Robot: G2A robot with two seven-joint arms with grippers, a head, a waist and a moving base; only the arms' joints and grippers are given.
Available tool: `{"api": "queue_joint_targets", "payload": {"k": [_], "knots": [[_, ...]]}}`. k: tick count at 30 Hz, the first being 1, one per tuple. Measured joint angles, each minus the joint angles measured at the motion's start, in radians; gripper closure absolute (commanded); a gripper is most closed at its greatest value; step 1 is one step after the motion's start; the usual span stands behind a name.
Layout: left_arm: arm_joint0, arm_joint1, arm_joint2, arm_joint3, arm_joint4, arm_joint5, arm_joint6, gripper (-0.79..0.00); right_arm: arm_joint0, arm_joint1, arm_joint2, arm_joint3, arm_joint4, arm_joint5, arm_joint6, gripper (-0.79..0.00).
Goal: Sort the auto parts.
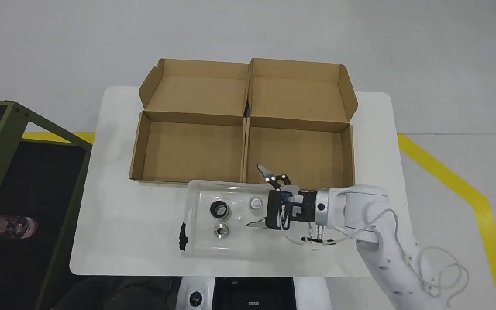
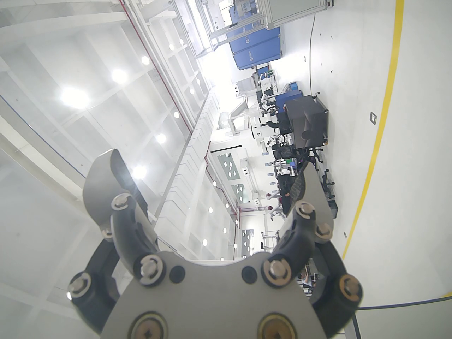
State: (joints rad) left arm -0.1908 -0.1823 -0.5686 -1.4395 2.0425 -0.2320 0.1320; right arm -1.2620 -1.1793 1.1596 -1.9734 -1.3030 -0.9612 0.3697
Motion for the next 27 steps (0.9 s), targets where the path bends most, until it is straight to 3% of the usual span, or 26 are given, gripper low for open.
{"api": "queue_joint_targets", "payload": {"k": [13, 27], "knots": [[0.000, 0.000, 0.000, 0.000, 0.000, 0.000, 0.000, -0.785, 0.010, 0.012, -0.078, 0.016, -0.062, -0.051, 0.045, -0.785], [0.000, 0.000, 0.000, 0.000, 0.000, 0.000, 0.000, -0.785, 0.005, 0.023, -0.115, 0.072, -0.075, -0.024, 0.052, -0.785]]}}
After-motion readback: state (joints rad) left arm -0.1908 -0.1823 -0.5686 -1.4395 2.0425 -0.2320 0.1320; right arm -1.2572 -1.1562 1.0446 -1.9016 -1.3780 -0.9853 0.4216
